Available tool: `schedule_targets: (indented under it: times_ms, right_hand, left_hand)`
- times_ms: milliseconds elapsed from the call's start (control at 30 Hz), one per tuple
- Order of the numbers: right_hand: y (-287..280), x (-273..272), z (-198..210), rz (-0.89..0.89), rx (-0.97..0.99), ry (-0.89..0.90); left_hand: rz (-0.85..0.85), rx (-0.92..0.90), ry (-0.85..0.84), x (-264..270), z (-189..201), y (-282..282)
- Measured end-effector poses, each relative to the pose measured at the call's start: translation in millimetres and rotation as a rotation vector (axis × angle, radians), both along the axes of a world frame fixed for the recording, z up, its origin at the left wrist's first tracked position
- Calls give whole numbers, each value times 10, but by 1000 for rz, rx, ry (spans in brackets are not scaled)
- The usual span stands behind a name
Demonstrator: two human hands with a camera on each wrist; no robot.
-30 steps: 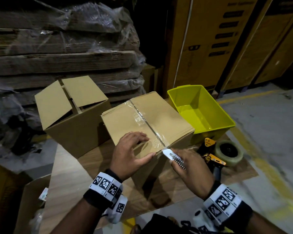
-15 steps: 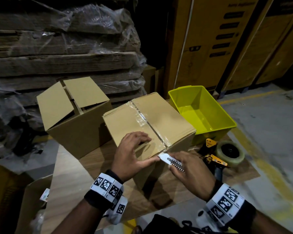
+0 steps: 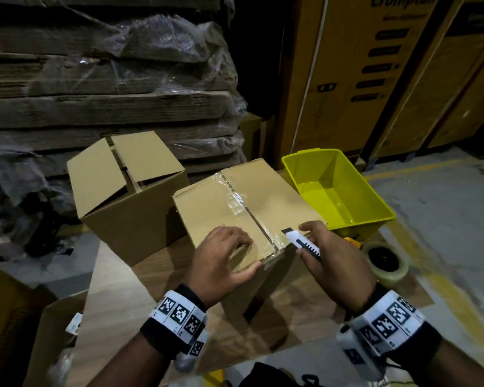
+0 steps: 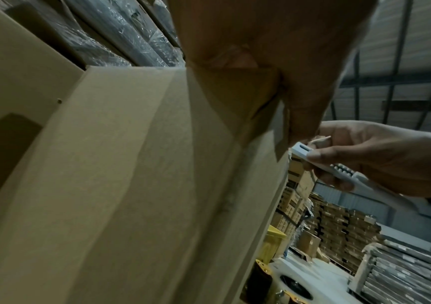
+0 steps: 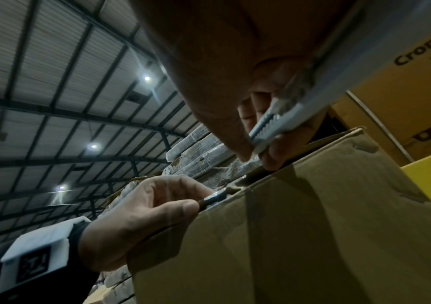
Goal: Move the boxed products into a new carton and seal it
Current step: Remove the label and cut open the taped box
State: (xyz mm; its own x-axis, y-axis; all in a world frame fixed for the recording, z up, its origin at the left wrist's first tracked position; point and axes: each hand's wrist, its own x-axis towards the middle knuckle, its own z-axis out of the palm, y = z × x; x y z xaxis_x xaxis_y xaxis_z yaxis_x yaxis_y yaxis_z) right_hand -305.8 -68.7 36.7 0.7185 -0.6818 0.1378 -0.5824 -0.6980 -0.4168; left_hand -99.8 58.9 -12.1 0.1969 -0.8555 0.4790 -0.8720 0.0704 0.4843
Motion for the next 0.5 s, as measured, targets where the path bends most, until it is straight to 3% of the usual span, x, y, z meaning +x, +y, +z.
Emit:
schedule_targets:
  times_ms: [200,333,500]
  right_hand:
    - [-136,266,52,89,34,-53]
    - [-357,841,126,101,49,-1]
    - [-638,1587,289,141,-45,93]
  left_hand:
    - [32,98,34,41,6,0]
    - [101,113,111,116,58,-58]
    - [259,295,87,361,65,-172]
